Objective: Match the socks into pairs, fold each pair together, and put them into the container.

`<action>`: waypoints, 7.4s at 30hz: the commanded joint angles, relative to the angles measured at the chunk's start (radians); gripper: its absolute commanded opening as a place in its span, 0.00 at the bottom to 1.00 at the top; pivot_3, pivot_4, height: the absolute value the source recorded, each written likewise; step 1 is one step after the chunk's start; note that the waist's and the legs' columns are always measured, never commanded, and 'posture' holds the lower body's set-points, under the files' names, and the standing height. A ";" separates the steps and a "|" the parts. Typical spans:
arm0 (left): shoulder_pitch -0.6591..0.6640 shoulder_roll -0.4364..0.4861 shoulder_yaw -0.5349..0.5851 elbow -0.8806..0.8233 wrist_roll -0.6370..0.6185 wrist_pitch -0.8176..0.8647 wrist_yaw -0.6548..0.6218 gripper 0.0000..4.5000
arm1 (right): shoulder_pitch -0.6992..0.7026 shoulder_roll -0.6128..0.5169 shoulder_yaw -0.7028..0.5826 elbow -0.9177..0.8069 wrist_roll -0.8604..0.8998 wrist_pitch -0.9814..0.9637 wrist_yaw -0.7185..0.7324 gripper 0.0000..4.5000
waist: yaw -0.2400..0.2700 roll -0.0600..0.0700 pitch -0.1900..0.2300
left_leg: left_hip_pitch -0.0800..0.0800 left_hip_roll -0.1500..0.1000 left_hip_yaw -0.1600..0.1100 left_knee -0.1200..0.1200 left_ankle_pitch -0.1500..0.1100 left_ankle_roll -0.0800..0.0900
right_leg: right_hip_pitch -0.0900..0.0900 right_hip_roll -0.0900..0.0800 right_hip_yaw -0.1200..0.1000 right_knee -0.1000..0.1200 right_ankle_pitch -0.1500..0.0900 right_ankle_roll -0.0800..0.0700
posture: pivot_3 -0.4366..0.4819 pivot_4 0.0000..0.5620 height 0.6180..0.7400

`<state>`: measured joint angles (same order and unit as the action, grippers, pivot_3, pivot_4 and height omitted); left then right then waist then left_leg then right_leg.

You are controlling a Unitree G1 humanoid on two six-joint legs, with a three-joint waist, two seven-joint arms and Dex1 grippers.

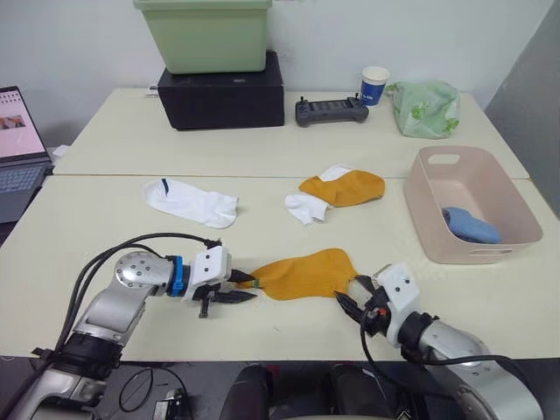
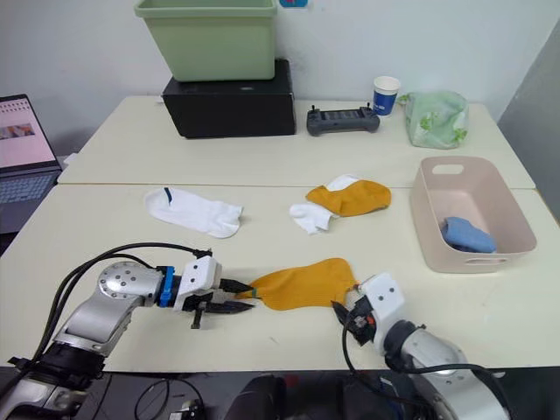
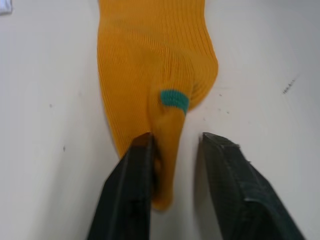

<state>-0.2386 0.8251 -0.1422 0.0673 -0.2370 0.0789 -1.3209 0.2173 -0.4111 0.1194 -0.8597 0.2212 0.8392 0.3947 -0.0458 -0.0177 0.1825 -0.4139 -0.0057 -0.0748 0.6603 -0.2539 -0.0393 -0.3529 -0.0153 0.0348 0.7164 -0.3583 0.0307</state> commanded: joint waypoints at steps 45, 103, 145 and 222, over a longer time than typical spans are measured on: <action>-0.134 -0.178 -0.144 0.229 0.122 -0.716 0.012 0.00 | -0.316 -0.399 0.251 0.381 -0.498 -0.801 0.341 0.21 | 0.014 -0.001 0.000 | -0.001 -0.001 0.001 0.002 0.000 0.000 | 0.001 -0.001 0.000 -0.001 0.000 0.000 | 0.48 0.27 0.84; -0.394 -0.130 -0.049 0.184 -0.087 0.527 0.086 0.99 | -0.242 -0.033 -0.047 -0.014 0.180 0.322 -0.098 1.00 | 0.014 -0.001 0.001 | -0.003 -0.001 0.000 0.002 0.000 0.000 | -0.001 -0.001 0.000 0.000 0.000 0.000 | 0.48 0.27 0.84; 0.276 -0.074 0.245 -0.451 -0.267 0.729 0.351 0.01 | -0.283 -0.259 -0.012 -0.014 0.367 0.371 0.080 0.00 | 0.015 -0.001 0.000 | -0.001 -0.001 0.001 0.001 0.000 0.000 | 0.000 -0.002 0.001 -0.002 0.000 0.000 | 0.48 0.27 0.84; -0.093 -0.168 0.234 -0.318 -0.328 0.402 0.376 1.00 | -0.998 0.289 -0.105 1.149 -0.004 -0.299 -0.131 0.00 | -0.011 0.000 0.001 | -0.002 0.000 0.003 0.001 0.000 0.000 | -0.003 0.000 0.003 0.001 0.000 0.000 | 0.48 0.27 0.84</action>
<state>-0.3182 0.6622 0.0800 -0.2529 -0.5701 0.5082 -0.9490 -0.7715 -0.1131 0.0304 0.3609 0.2160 0.5437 0.2572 -0.0567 -0.0177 0.1833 -0.4157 -0.0058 -0.0717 0.6610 -0.2535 -0.0398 -0.3561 -0.0155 0.0378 0.7171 -0.3581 0.0303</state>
